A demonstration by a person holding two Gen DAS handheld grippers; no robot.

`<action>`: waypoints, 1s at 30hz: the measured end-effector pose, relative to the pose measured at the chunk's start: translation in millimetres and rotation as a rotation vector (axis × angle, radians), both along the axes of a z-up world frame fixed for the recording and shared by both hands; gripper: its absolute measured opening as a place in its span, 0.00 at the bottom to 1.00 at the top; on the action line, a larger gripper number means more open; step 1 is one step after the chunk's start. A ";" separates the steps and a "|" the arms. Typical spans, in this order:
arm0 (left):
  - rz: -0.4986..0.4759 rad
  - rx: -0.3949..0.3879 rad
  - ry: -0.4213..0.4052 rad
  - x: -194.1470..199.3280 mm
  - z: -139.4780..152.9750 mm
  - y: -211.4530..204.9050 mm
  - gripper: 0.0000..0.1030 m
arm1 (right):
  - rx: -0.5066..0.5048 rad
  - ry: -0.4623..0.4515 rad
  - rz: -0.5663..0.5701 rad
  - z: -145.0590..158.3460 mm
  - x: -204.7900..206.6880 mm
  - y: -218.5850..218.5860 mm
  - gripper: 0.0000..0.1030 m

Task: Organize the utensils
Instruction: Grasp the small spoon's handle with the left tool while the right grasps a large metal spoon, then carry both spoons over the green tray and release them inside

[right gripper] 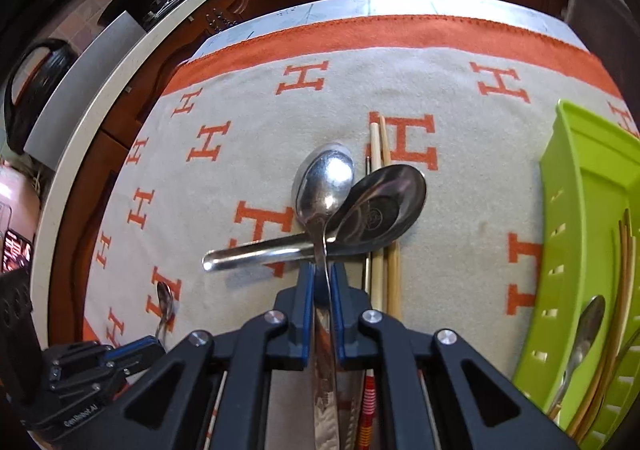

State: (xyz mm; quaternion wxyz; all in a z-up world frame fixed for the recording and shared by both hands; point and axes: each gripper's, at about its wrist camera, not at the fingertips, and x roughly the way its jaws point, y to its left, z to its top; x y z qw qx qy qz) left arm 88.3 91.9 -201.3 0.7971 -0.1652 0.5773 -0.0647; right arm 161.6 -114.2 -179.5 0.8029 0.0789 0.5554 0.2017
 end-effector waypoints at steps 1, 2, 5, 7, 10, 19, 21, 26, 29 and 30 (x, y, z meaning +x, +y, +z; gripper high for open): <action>-0.003 0.001 -0.003 -0.8 1.3 -1.1 0.02 | -0.006 -0.008 -0.001 0.6 -3.1 0.4 0.08; -0.007 0.003 -0.007 -1.2 3.0 -2.8 0.02 | -0.013 -0.019 -0.002 1.6 -7.5 0.5 0.08; -0.016 0.000 -0.017 -1.9 8.3 -7.0 0.02 | -0.005 -0.026 -0.004 2.7 -17.6 -1.7 0.07; -0.024 -0.002 -0.023 -2.4 11.7 -9.9 0.02 | 0.005 -0.033 -0.004 5.3 -25.5 -4.4 0.07; -0.032 0.000 -0.031 -3.0 16.7 -15.5 0.02 | 0.019 -0.052 -0.005 10.3 -36.2 -8.2 0.02; -0.067 0.010 -0.044 -10.2 28.2 -34.0 0.02 | 0.019 -0.071 0.007 13.1 -60.3 -16.2 0.02; -0.073 0.018 -0.052 -12.1 32.1 -37.9 0.02 | 0.035 -0.080 0.001 16.8 -65.3 -19.9 0.02; -0.098 0.018 -0.066 -14.5 44.8 -48.8 0.02 | 0.086 -0.113 -0.033 37.8 -82.1 -35.3 0.02; -0.139 0.004 -0.082 -12.0 57.8 -66.0 0.02 | 0.103 -0.138 -0.072 56.3 -93.5 -54.3 0.02; -0.156 0.000 -0.088 -10.4 62.2 -73.8 0.02 | 0.107 -0.144 -0.085 62.1 -96.8 -62.2 0.02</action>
